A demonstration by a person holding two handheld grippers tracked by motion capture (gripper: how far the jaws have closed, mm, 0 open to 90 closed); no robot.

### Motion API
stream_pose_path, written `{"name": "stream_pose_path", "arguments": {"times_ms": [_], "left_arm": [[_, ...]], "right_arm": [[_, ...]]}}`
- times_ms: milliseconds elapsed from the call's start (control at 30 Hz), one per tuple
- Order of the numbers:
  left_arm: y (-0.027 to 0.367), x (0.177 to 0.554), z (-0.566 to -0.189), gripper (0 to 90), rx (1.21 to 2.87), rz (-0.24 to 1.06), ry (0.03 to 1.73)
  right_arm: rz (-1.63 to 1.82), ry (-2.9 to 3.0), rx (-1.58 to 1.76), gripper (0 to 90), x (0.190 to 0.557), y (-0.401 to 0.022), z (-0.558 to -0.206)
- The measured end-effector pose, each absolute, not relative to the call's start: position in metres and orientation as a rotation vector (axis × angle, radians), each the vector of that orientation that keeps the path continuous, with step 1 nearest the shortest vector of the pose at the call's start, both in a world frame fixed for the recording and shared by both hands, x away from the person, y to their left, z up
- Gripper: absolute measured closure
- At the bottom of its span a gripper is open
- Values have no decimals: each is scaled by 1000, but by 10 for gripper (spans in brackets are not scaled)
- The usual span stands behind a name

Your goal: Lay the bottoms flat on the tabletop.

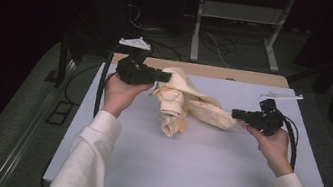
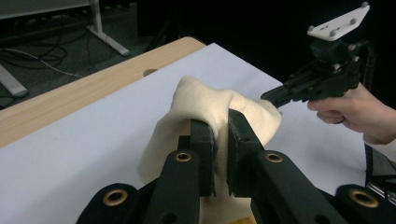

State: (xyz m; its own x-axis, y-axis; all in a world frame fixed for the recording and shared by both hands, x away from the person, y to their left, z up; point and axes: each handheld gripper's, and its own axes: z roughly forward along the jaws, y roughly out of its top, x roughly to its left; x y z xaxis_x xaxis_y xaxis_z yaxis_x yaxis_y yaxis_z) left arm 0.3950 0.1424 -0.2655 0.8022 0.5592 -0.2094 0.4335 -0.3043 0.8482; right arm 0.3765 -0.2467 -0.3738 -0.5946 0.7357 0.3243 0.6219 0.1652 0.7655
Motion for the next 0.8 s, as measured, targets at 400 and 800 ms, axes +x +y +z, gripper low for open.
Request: {"name": "stream_pose_path", "arguments": {"times_ms": [400,800], "left_arm": [[105,408,-288,816,1969,61,726],[70,416,-314,816,1957,-46,707]], "right_arm": [[1591,2259,1293,535,370,-246,-392],[1753,2191,1116,400,361,-230,-371]]}}
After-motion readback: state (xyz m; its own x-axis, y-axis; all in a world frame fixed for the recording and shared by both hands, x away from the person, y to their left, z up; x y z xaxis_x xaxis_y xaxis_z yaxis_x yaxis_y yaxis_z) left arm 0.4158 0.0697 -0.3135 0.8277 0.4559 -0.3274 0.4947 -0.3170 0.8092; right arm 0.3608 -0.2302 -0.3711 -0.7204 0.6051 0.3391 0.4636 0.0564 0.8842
